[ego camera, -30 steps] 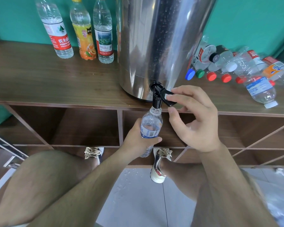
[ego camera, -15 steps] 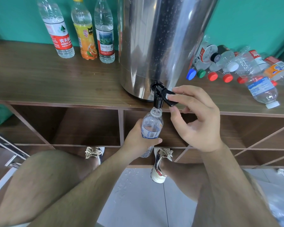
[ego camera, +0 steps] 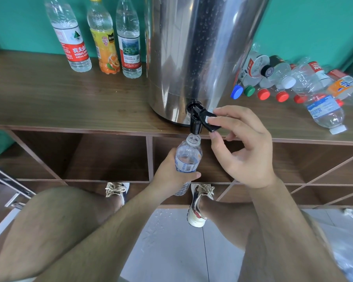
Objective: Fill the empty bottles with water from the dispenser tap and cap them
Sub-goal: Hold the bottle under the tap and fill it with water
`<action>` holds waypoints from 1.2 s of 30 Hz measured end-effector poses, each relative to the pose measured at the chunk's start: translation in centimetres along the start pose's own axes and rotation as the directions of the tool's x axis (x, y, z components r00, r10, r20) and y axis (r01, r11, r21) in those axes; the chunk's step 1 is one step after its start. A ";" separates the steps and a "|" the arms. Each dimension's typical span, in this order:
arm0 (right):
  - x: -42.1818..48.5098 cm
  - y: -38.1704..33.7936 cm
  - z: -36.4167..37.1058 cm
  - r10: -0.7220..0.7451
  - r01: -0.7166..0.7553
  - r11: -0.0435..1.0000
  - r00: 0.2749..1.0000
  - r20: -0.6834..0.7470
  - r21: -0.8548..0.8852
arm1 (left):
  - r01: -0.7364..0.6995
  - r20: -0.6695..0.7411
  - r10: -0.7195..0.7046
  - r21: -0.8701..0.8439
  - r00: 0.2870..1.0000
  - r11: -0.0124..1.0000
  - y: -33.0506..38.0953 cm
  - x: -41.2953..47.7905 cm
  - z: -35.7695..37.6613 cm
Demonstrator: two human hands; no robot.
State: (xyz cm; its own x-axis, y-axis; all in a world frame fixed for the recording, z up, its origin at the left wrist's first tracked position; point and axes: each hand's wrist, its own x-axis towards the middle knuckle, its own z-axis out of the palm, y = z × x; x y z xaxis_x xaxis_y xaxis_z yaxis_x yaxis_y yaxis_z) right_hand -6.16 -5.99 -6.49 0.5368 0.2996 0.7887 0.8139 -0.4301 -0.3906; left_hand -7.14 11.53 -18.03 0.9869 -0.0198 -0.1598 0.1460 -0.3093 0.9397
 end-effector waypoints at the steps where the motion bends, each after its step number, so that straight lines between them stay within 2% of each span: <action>1: 0.0 0.0 0.0 -0.002 0.002 1.000 1.000 0.001 -0.001 | 0.001 0.001 -0.001 -0.001 1.000 1.000 0.0 0.0 0.0; 36: 0.0 -0.1 -0.1 0.026 -0.026 1.000 1.000 0.005 0.005 | -0.004 -0.022 0.004 0.021 1.000 1.000 -0.1 0.1 0.3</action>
State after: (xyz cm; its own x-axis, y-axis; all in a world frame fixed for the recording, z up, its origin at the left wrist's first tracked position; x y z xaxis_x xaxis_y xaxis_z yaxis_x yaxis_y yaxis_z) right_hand -6.29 -6.00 -6.44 0.5589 0.2926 0.7759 0.8007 -0.4336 -0.4133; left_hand -7.07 11.31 -18.27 0.9888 -0.0006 -0.1495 0.1410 -0.3293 0.9336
